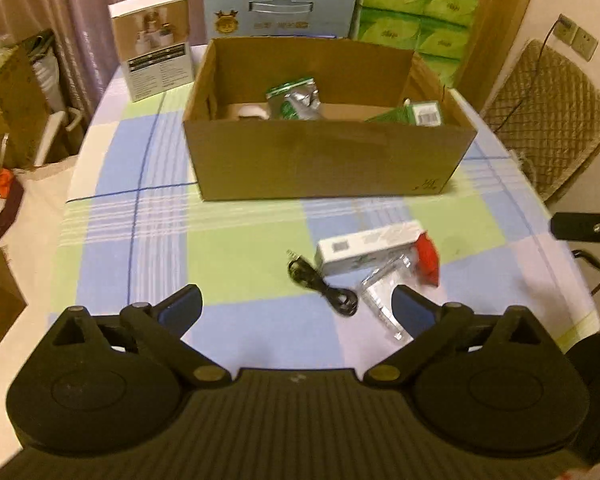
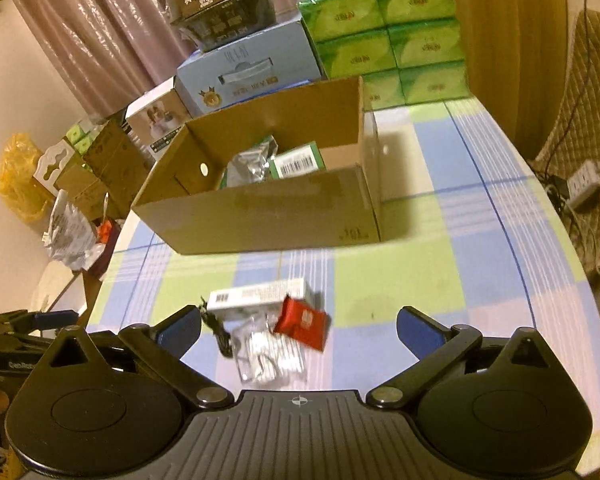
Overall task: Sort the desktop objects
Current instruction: 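Withdraw both tools from the cardboard box back over the table, then lower the left tool onto the black cable while the right tool approaches the red packet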
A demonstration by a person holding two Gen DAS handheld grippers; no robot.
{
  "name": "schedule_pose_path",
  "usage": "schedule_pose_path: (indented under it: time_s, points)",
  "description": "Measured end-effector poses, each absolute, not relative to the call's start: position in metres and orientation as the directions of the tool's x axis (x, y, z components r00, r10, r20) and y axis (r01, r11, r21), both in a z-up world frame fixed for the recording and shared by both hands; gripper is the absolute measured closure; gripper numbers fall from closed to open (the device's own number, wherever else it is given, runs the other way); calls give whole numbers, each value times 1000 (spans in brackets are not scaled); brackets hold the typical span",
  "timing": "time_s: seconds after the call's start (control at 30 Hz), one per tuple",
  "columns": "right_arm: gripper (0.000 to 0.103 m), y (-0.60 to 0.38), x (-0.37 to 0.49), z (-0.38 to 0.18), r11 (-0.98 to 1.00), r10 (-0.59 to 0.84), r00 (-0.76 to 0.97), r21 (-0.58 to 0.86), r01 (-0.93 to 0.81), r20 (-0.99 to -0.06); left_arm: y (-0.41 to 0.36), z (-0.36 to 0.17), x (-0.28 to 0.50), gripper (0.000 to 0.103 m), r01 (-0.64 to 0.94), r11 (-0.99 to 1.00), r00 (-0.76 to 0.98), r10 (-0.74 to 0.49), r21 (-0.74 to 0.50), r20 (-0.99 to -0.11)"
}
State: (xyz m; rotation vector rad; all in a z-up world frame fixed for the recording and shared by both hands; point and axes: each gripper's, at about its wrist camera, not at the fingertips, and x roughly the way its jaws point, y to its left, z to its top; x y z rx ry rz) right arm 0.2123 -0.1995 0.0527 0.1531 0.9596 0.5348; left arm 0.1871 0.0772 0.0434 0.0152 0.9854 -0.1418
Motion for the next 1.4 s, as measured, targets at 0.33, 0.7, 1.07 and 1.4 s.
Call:
schedule_pose_path:
  time_s: [0.33,0.7,1.07,1.4]
  points:
    - [2,-205,175,37,870,472,483,300,-392,-738,68,17,144,4,161,987,541,-90,-3,-836]
    - [2,-193,166,15,867,469,486,278,-414,-737,70,0,142,4,93,994,539,-92,-49,-837]
    - [2,-184,191,-14,865,465,459,279,-416,-757,70,-24,167,4,48,995,524,-95,-82,-846]
    - [17,-169,219,-34,841,507,419,325,-433,-753,64,-47,201,7,37,993,510,-117,-114,-852]
